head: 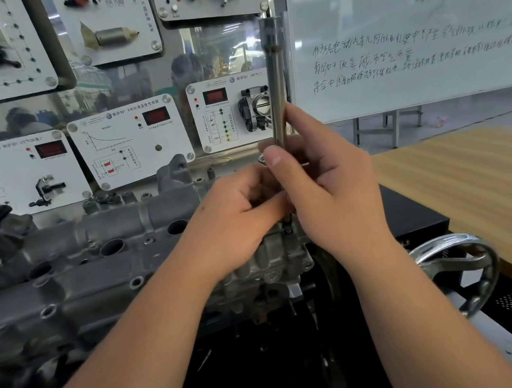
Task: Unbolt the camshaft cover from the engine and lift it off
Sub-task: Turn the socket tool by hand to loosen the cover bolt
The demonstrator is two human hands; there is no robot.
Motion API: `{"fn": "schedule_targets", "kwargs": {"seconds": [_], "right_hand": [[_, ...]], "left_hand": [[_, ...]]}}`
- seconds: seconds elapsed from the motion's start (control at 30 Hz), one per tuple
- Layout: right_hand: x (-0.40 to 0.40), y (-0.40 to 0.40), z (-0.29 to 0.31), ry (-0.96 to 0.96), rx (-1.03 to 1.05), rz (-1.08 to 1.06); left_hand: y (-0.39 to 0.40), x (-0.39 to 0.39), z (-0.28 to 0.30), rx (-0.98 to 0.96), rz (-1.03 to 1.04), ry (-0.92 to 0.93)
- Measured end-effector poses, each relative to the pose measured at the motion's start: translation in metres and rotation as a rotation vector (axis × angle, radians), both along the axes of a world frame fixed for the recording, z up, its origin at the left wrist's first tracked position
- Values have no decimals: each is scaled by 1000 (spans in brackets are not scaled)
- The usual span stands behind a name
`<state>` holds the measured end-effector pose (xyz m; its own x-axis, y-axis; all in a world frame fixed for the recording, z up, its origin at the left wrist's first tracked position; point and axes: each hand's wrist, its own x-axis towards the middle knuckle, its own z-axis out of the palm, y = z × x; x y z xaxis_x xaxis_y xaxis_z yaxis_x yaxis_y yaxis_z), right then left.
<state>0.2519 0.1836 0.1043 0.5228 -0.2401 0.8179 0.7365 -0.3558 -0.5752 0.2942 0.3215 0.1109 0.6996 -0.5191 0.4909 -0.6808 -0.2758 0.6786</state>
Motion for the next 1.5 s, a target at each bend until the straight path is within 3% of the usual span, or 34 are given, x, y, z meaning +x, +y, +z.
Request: {"fn": "schedule_targets", "kwargs": {"seconds": [1.0, 1.3, 1.5], "right_hand": [[3, -1, -3, -5, 69, -25], [0, -3, 0, 55, 29, -80], [-2, -3, -2, 24, -19, -42]], "left_hand": [[1, -2, 1, 67, 13, 3], [-2, -3, 0, -8, 48, 1], [2, -2, 1, 41, -8, 52]]}}
